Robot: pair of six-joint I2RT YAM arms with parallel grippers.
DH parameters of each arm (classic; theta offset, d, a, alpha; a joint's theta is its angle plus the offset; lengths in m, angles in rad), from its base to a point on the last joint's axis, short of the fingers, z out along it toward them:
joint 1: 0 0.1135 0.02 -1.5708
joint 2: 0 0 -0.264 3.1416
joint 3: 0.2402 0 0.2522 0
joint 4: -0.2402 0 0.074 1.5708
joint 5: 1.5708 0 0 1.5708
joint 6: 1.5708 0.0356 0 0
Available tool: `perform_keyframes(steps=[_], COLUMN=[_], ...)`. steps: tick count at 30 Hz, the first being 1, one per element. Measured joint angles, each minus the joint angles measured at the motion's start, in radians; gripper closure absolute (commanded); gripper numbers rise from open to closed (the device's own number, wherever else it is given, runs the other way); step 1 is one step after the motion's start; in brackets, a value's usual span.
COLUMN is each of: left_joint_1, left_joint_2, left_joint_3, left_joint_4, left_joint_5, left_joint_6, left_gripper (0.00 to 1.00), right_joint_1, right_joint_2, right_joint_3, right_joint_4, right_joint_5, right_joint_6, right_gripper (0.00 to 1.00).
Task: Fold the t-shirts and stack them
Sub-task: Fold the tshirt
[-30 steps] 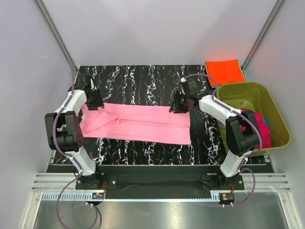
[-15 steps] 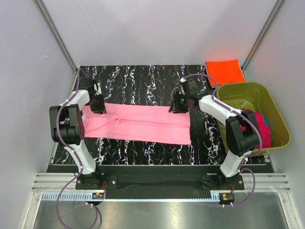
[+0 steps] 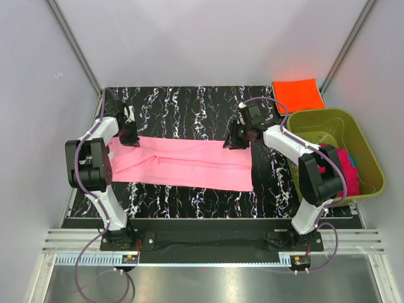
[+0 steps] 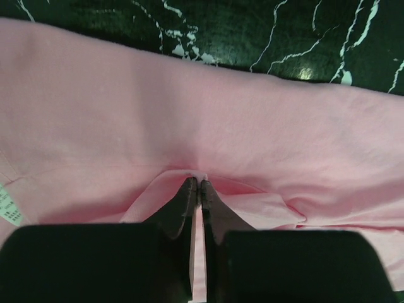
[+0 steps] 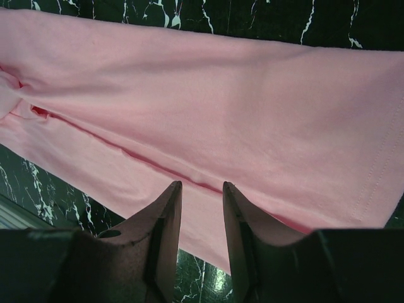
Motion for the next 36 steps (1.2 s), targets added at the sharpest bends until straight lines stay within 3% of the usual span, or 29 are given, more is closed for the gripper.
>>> perform_keyframes(steps=[9, 16, 17, 22, 31, 36], left_joint_1=[-0.01, -0.02, -0.021, -0.025, -0.019, 0.026], left_joint_2=[0.0, 0.001, 0.001, 0.001, -0.115, -0.052], left_joint_3=[0.031, 0.059, 0.062, 0.073, 0.043, 0.018], left_joint_4=[0.012, 0.027, 0.026, 0.022, -0.031, -0.029], left_joint_5=[0.032, 0.059, 0.058, -0.021, -0.223, -0.246], left_joint_6=[0.029, 0.056, 0.058, 0.033, -0.076, -0.124], left_gripper=[0.99, 0.86, 0.74, 0.55, 0.53, 0.54], right_joint_1=[0.0, 0.0, 0.0, 0.0, 0.043, 0.08], right_joint_2=[0.013, 0.016, 0.018, 0.033, 0.034, 0.071], right_joint_3=[0.004, 0.009, 0.01, 0.013, -0.022, -0.058], right_joint_4=[0.0, 0.001, 0.001, 0.001, 0.006, 0.036], right_joint_5=[-0.003, -0.003, -0.003, -0.003, -0.005, 0.007], right_joint_6=[-0.003, -0.01, -0.01, 0.001, 0.1, 0.155], right_gripper=[0.6, 0.6, 0.6, 0.62, 0.65, 0.65])
